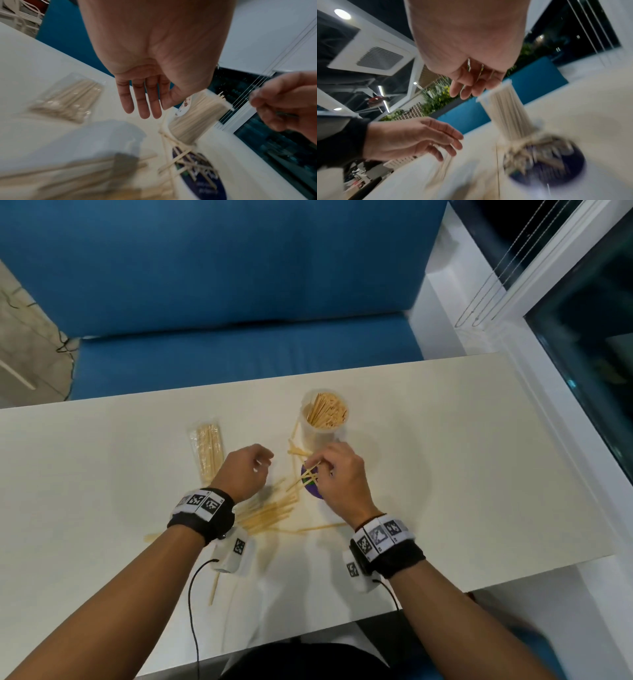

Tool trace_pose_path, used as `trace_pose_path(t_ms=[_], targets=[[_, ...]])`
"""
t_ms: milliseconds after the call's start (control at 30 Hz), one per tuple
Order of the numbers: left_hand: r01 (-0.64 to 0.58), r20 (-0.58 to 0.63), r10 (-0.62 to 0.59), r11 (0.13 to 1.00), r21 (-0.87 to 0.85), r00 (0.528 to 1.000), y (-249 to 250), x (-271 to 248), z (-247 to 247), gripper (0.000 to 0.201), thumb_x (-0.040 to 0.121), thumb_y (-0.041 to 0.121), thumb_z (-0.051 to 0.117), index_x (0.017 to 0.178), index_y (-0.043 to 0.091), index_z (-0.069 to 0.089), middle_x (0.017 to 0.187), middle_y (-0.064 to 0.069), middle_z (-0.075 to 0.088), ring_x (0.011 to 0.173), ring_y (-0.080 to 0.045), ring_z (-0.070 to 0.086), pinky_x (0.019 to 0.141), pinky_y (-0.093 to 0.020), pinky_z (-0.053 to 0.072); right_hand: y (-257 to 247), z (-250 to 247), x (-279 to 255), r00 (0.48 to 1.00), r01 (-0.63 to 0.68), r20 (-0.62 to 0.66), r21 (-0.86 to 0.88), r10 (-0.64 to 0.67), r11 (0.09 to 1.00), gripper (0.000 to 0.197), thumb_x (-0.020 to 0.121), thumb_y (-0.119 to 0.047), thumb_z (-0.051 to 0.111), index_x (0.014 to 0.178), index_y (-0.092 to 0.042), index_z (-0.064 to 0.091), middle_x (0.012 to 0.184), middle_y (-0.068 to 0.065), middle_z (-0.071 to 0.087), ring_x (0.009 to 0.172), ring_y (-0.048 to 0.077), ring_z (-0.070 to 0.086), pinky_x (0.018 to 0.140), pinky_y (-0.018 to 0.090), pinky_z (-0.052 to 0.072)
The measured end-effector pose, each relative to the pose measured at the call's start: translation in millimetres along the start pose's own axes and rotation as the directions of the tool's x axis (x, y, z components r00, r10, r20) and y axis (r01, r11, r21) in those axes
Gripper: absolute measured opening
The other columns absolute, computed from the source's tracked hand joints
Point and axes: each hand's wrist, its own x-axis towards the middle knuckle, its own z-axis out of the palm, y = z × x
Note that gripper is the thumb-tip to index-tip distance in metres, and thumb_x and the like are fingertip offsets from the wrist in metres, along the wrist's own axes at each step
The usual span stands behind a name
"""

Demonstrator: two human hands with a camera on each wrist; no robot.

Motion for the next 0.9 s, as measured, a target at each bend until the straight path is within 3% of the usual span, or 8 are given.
trace_pose_path(t_ms=[100, 167, 300, 400, 467, 533, 667, 900], targets=[[0.039, 0.077, -0.048, 0.993, 0.113, 0.996, -34, -21, 9, 0.027, 0.092, 0.017, 0.066, 0.119, 0.016, 0.066, 0.114, -0.004, 0.067, 0.1, -0.02, 0.064, 0.091, -0.037, 0.053, 8, 37, -40, 0.97, -0.212, 0.141, 0.073, 0.2, 0.975, 0.033, 0.087, 0.007, 0.052, 0.081, -0.016, 0.075, 0.085, -0.007, 0.071, 0.09, 0.013, 0.066, 0.087, 0.027, 0.052], [0.044, 0.097, -0.069, 0.97, 0.241, 0.993, -54, -34, 18, 0.047, 0.085, 0.031, 0.076, 0.127, 0.015, 0.061, 0.123, -0.008, 0.06, 0.113, -0.028, 0.057, 0.094, -0.04, 0.049, 13, 58, -65, 0.883, -0.415, 0.27, 0.065, 0.385, 0.907, 0.03, 0.092, 0.003, 0.051, 0.089, -0.015, 0.076, 0.088, -0.005, 0.073, 0.087, 0.009, 0.069, 0.084, 0.023, 0.055], [0.041, 0.131, -0.112, 0.891, 0.452, 0.985, -81, -58, 29, 0.089, 0.068, 0.057, 0.085, 0.139, 0.014, 0.05, 0.135, -0.013, 0.049, 0.125, -0.033, 0.046, 0.1, -0.047, 0.047, 17, 96, -96, 0.56, -0.785, 0.433, 0.004, 0.707, 0.619, 0.013, 0.08, -0.01, 0.057, 0.086, -0.012, 0.069, 0.089, 0.01, 0.075, 0.072, 0.025, 0.07, 0.064, 0.035, 0.058], [-0.036, 0.158, -0.041, 0.889, 0.456, 0.987, -90, -61, 33, 0.091, 0.064, 0.058, 0.087, 0.134, 0.012, 0.053, 0.128, -0.012, 0.051, 0.117, -0.032, 0.047, 0.096, -0.045, 0.047, 9, 114, -102, 0.36, -0.932, 0.479, 0.22, 0.801, 0.287, 0.014, 0.091, 0.005, 0.056, 0.081, -0.005, 0.056, 0.065, 0.011, 0.062, 0.06, 0.026, 0.058, 0.054, 0.031, 0.047], [-0.065, 0.17, -0.008, 0.904, 0.422, 0.985, -92, -59, 37, 0.082, 0.065, 0.053, 0.089, 0.128, 0.01, 0.056, 0.122, -0.011, 0.054, 0.112, -0.031, 0.048, 0.093, -0.043, 0.047, 3, 120, -99, 0.335, -0.907, 0.48, 0.397, 0.811, 0.139, 0.011, 0.096, 0.008, 0.054, 0.087, 0.002, 0.057, 0.066, 0.013, 0.067, 0.056, 0.025, 0.064, 0.053, 0.029, 0.054], [-0.073, 0.182, 0.002, 0.921, 0.382, 0.983, -92, -58, 41, 0.071, 0.069, 0.043, 0.089, 0.124, 0.01, 0.059, 0.119, -0.011, 0.056, 0.11, -0.031, 0.05, 0.092, -0.042, 0.047, -3, 124, -95, 0.328, -0.868, 0.494, 0.493, 0.805, 0.051, 0.01, 0.097, 0.01, 0.054, 0.105, 0.011, 0.059, 0.094, 0.028, 0.073, 0.075, 0.034, 0.074, 0.072, 0.037, 0.064], [-0.084, 0.218, 0.012, 0.942, 0.326, 0.976, -88, -53, 47, 0.039, 0.082, 0.021, 0.081, 0.115, 0.009, 0.065, 0.113, -0.013, 0.061, 0.109, -0.032, 0.054, 0.091, -0.039, 0.047, -8, 127, -85, 0.314, -0.795, 0.534, 0.6, 0.785, -0.091, 0.016, 0.093, 0.019, 0.047, 0.099, 0.013, 0.061, 0.101, 0.032, 0.071, 0.104, 0.045, 0.071, 0.097, 0.05, 0.058], [-0.144, 0.286, 0.023, 0.901, 0.41, 0.958, -82, -50, 53, 0.022, 0.09, 0.004, 0.061, 0.112, 0.004, 0.061, 0.111, -0.017, 0.055, 0.108, -0.035, 0.05, 0.083, -0.039, 0.045, -4, 130, -82, 0.27, -0.749, 0.557, 0.634, 0.786, -0.192, 0.034, 0.089, 0.018, 0.05, 0.121, 0.017, 0.062, 0.117, 0.034, 0.07, 0.112, 0.044, 0.069, 0.101, 0.05, 0.057]])
